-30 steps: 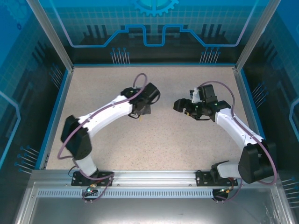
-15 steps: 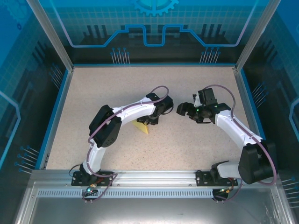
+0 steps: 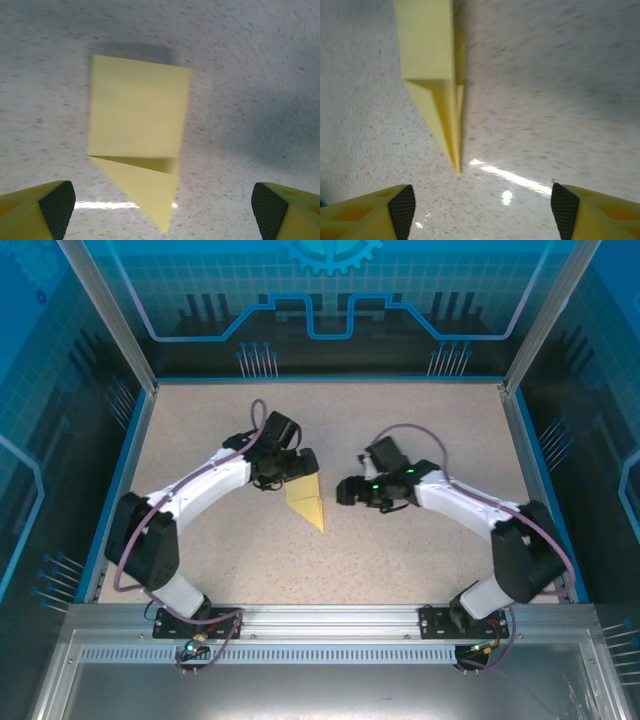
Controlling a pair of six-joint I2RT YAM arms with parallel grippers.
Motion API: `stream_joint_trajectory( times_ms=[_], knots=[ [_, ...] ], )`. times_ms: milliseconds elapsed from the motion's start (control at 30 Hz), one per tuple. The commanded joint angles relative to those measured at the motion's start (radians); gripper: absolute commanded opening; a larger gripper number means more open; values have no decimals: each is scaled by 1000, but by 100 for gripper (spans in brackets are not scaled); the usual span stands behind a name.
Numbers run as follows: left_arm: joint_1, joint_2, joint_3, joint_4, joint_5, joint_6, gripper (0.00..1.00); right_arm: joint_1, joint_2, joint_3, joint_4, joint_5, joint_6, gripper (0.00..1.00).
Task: Fold a paper plane with a square sheet of paper (pick it up from the middle)
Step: Rotate the paper at the center of the table.
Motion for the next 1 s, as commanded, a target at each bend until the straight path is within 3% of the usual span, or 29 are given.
stream_joint_trajectory(
  times_ms=[0,200,533,767,833,967],
  knots=[
    [41,-60,-105,15,-35,-62,97,105,106,100,38,48,12,72],
    [129,-162,-249,42,-21,-121,99,190,290,241,62,-7,11,64],
    [154,-201,-320,67,5,-132,98,158,454,334,5,19,-49,57],
    [154,-193,-324,87,41,-114,99,131,444,281,-155,-7,-393,54],
    [154,-191,-329,97,55,-110,99,117,426,249,-208,-45,-500,48],
    [154,-187,-358,158,110,-119,99,93,359,223,-237,-63,-540,48]
  ],
)
